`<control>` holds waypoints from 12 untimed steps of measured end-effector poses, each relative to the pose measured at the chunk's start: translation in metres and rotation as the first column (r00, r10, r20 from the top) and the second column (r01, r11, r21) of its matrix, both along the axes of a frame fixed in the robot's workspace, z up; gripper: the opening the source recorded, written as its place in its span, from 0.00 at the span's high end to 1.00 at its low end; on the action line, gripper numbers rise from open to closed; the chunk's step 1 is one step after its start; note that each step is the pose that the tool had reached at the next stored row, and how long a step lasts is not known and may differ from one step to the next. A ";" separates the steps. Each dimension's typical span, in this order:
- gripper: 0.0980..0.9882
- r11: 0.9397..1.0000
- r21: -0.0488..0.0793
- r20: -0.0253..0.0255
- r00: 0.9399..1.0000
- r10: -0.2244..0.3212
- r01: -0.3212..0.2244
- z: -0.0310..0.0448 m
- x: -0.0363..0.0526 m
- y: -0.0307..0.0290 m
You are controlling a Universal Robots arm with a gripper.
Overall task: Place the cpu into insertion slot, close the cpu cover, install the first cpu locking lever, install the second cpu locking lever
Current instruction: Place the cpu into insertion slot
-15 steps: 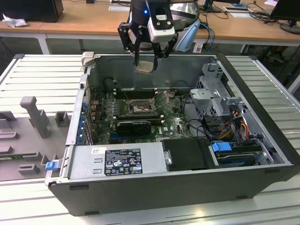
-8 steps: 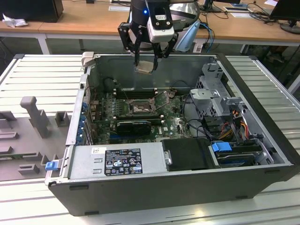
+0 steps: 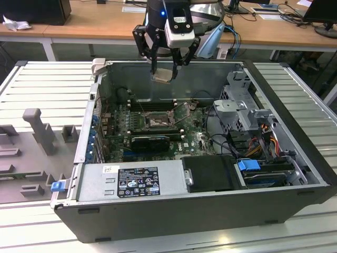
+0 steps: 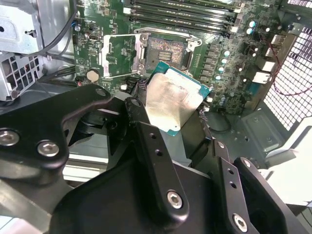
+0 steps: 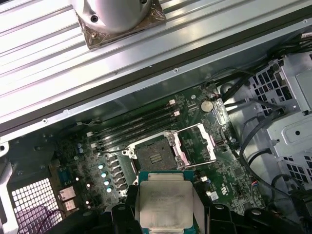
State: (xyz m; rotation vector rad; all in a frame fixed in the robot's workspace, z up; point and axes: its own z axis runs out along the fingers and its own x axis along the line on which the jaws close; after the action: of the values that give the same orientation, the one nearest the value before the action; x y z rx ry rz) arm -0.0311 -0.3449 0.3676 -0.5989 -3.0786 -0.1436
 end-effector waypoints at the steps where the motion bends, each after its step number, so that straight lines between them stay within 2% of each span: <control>1: 0.52 1.000 0.000 0.000 1.000 -0.004 0.004 0.0000 0.0000 0.0000; 12: 0.52 0.999 0.000 0.000 0.999 -0.032 0.032 -0.0001 0.0000 0.0000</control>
State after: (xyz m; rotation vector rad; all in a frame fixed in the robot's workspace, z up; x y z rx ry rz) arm -0.0311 -0.3449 0.3675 -0.6488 -3.0701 -0.1436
